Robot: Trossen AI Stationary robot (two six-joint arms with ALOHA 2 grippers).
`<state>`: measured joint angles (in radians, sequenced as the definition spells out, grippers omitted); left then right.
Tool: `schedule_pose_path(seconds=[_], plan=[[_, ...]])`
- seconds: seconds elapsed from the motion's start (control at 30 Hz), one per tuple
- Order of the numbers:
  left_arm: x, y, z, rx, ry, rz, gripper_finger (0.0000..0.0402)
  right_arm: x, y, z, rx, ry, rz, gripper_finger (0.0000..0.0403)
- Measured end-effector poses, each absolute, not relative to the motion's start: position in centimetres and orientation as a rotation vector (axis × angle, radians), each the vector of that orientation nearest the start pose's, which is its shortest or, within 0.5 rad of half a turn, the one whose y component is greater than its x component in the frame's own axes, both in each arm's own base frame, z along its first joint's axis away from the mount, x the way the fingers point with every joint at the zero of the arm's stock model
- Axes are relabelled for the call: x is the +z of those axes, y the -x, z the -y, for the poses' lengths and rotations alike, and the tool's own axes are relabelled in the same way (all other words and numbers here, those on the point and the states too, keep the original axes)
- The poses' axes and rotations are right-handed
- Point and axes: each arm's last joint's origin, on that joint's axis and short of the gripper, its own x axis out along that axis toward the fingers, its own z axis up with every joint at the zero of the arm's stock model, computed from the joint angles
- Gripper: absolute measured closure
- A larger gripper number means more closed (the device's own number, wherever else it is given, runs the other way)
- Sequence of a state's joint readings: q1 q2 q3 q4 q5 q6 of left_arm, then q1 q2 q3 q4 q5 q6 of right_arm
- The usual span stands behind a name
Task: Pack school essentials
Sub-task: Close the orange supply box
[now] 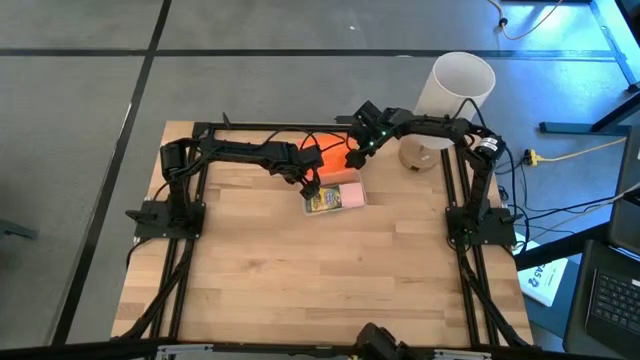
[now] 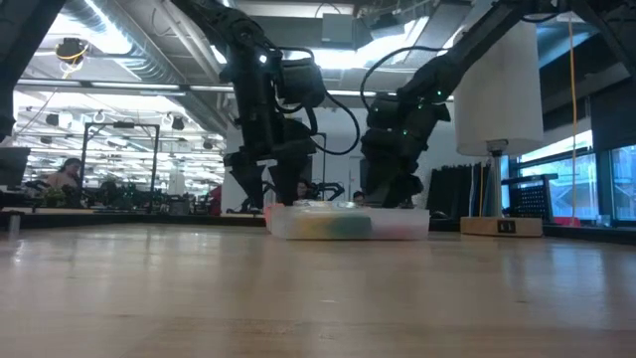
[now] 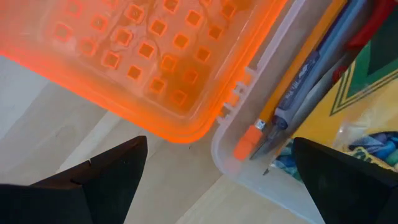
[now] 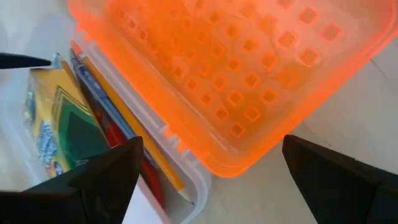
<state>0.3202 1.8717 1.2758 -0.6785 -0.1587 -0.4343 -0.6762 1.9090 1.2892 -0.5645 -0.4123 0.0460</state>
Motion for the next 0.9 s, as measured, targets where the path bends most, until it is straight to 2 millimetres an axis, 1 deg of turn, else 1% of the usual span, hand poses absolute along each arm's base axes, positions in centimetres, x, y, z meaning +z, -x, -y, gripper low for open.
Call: schedule_pose_path(seconds=[0.13,0.27,0.33,0.5,0.67,0.77,0.9], plan=[[17.5,-34.1,-11.7,0.674,0.482,-1.204,0.0008,17.5,-30.2,22.8,-0.276,-0.638,-1.009,0.0018],[17.4,-33.8,-11.3,0.671,0.477,-1.243,0.0008,17.4,-30.1,23.1,-0.394,-0.585,-1.031,0.0018],[17.3,-33.9,-11.1,0.664,0.472,-1.245,0.0008,17.5,-30.1,23.3,-0.427,-0.577,-1.022,0.0018],[16.8,-33.8,-10.3,0.655,0.466,-1.262,0.0008,17.6,-30.7,23.4,-0.438,-0.57,-0.971,0.0018],[16.8,-33.8,-9.9,0.656,0.471,-1.263,0.0008,17.5,-31.2,23.5,-0.448,-0.54,-0.933,0.0018],[16.8,-33.8,-9.9,0.662,0.478,-1.263,0.0008,17.1,-31.5,23.7,-0.45,-0.536,-0.925,0.0018],[16.8,-33.8,-9.7,0.659,0.475,-1.264,0.0008,15.6,-31.7,23.8,-0.45,-0.554,-0.961,0.0018]])
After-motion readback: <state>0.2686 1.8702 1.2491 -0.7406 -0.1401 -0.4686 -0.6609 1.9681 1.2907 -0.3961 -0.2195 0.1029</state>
